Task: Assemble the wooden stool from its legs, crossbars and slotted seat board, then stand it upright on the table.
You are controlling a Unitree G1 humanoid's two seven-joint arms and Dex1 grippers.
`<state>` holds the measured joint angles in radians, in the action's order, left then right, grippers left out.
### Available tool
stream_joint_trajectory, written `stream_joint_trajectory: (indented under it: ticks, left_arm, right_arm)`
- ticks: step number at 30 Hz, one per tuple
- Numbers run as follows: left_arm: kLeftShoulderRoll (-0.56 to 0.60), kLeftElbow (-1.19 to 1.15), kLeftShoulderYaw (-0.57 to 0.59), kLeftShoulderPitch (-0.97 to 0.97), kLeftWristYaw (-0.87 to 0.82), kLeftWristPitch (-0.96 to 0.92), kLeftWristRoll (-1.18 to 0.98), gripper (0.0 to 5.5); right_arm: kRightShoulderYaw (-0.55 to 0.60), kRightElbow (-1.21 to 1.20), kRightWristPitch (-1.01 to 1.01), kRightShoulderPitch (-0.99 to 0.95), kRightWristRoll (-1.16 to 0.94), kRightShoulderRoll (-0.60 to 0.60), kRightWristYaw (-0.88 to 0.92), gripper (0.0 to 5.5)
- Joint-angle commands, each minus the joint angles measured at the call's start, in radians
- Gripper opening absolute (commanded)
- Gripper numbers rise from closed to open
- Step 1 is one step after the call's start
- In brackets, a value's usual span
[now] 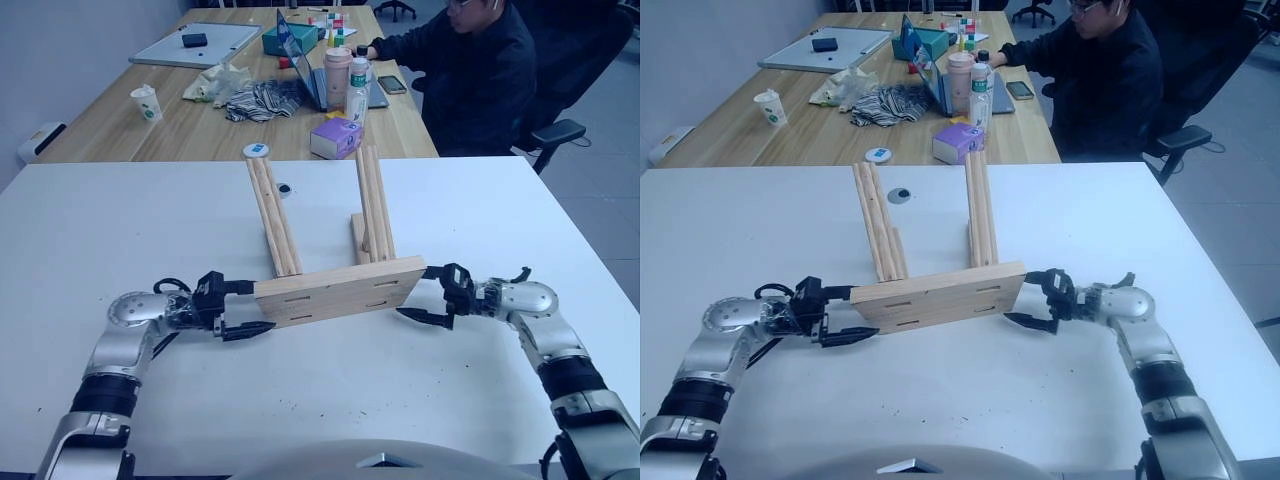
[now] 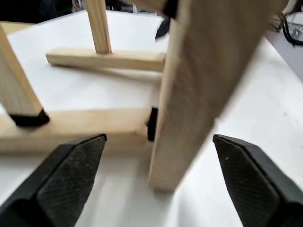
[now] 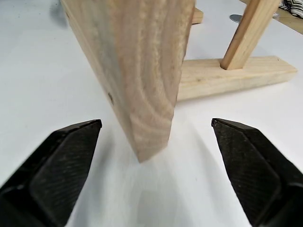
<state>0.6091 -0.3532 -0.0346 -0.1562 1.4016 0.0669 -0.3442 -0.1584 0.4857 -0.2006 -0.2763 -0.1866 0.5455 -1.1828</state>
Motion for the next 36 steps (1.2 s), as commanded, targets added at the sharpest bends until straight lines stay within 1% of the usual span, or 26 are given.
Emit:
stream_joint_trajectory:
  ticks: [1,3,9,12,13,14,16,18,19,21,22,23,24,25,27,29,32,36]
  left_arm:
    - [-0.009,-0.023,-0.013,-0.033,0.02,0.012,0.004,3.48]
    - [-0.006,-0.019,-0.018,-0.032,0.033,-0.001,-0.002,3.21]
    - [-0.005,-0.022,-0.026,-0.04,0.042,-0.01,0.005,2.32]
    - [-0.004,-0.022,-0.026,-0.052,0.047,-0.021,0.002,1.78]
    - [-0.005,-0.007,-0.019,-0.057,0.046,-0.053,-0.018,1.67]
    - [-0.009,0.023,-0.006,-0.06,0.034,-0.113,-0.053,1.56]
    - [-0.012,0.196,0.077,-0.159,-0.093,-0.501,-0.316,1.52]
    - [-0.008,0.292,0.166,-0.304,-0.234,-0.814,-0.555,1.52]
    - [-0.006,0.293,0.203,-0.367,-0.289,-0.911,-0.623,1.52]
    - [-0.004,0.198,0.287,-0.558,-0.436,-1.12,-0.726,1.52]
    - [-0.006,0.143,0.311,-0.661,-0.514,-1.203,-0.727,1.52]
    - [-0.005,0.101,0.32,-0.736,-0.555,-1.254,-0.735,1.5]
    - [-0.011,0.046,0.327,-0.8,-0.61,-1.296,-0.716,1.49]
    - [-0.02,-0.014,0.325,-0.848,-0.654,-1.318,-0.69,1.49]
    - [-0.053,-0.188,0.324,-0.949,-0.752,-1.326,-0.622,1.47]
    - [-0.088,-0.395,0.296,-1.035,-0.818,-1.248,-0.529,1.47]
    - [-0.136,-0.655,0.278,-1.089,-0.892,-1.108,-0.432,1.48]
    - [-0.166,-0.857,0.328,-1.103,-0.963,-0.972,-0.406,1.55]
  right_arm:
    - [-0.001,0.055,-0.014,-0.07,0.002,-0.04,-0.018,3.48]
    - [0.002,0.06,-0.005,-0.081,-0.003,-0.042,-0.031,3.18]
    - [0.007,-0.033,0.128,-0.068,-0.07,-0.039,-0.103,2.21]
    - [0.012,-0.11,0.202,-0.055,-0.1,-0.03,-0.122,1.89]
    - [0.017,-0.141,0.237,-0.051,-0.113,-0.023,-0.13,1.86]
    - [0.024,-0.17,0.272,-0.047,-0.125,-0.016,-0.136,1.83]
    - [0.099,-0.275,0.534,-0.075,-0.273,0.0,-0.1,1.83]
    - [0.221,-0.354,0.819,-0.148,-0.484,-0.001,-0.018,1.83]
    - [0.28,-0.369,0.922,-0.192,-0.579,-0.005,0.033,1.83]
    - [0.423,-0.333,1.13,-0.338,-0.804,0.0,0.185,1.83]
    - [0.488,-0.29,1.22,-0.416,-0.902,0.011,0.266,1.83]
    - [0.535,-0.242,1.304,-0.481,-0.974,0.024,0.335,1.83]
    - [0.562,-0.182,1.365,-0.548,-0.988,0.029,0.406,1.83]
    - [0.582,-0.107,1.402,-0.614,-0.986,0.029,0.48,1.82]
    - [0.625,0.069,1.396,-0.754,-0.955,0.013,0.649,1.76]
    - [0.641,0.23,1.326,-0.852,-0.898,-0.016,0.765,1.76]
    - [0.654,0.425,1.214,-0.918,-0.83,-0.067,0.909,1.76]
    - [0.709,0.543,1.118,-0.943,-0.79,-0.117,1.024,1.76]
